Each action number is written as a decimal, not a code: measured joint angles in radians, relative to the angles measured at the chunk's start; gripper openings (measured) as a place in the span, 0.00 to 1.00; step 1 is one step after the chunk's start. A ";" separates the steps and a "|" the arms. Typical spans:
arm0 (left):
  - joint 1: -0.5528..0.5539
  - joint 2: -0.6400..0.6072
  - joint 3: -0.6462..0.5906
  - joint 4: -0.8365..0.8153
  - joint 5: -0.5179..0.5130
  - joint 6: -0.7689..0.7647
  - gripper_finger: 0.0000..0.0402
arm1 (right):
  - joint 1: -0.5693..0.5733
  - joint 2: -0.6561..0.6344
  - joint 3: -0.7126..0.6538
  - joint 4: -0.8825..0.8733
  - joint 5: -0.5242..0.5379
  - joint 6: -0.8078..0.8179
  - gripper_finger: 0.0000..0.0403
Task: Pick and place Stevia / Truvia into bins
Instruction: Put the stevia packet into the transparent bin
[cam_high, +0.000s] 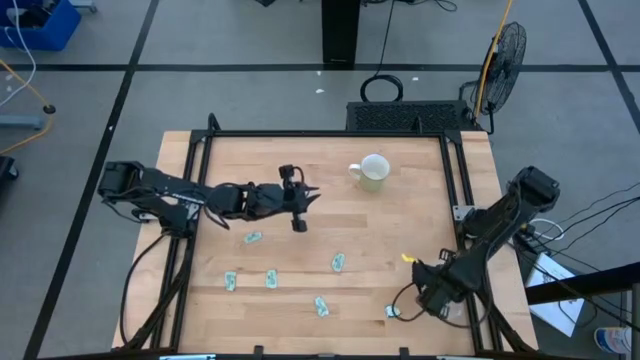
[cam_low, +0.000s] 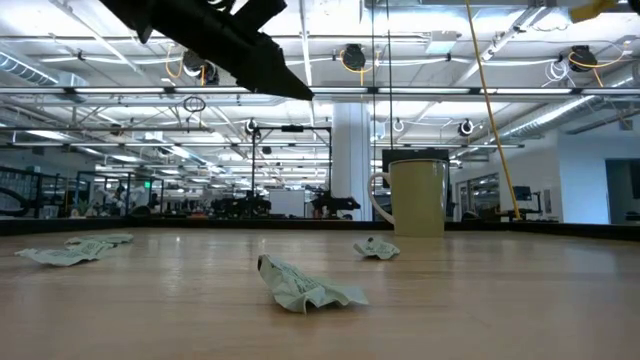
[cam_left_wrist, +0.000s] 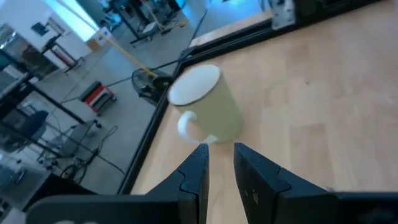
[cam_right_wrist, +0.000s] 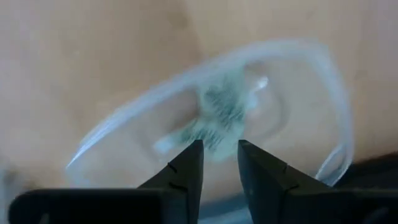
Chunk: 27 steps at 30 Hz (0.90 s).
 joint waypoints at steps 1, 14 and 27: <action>0.009 -0.002 0.001 0.004 0.000 -0.010 0.20 | -0.014 -0.019 0.000 -0.008 -0.032 -0.001 0.22; 0.108 -0.002 0.001 -0.025 0.031 -0.071 0.20 | -0.092 -0.168 0.073 0.227 0.520 -0.259 0.14; 0.158 -0.002 0.001 -0.036 0.041 -0.126 0.20 | -0.126 0.117 0.028 0.621 0.363 -0.479 0.13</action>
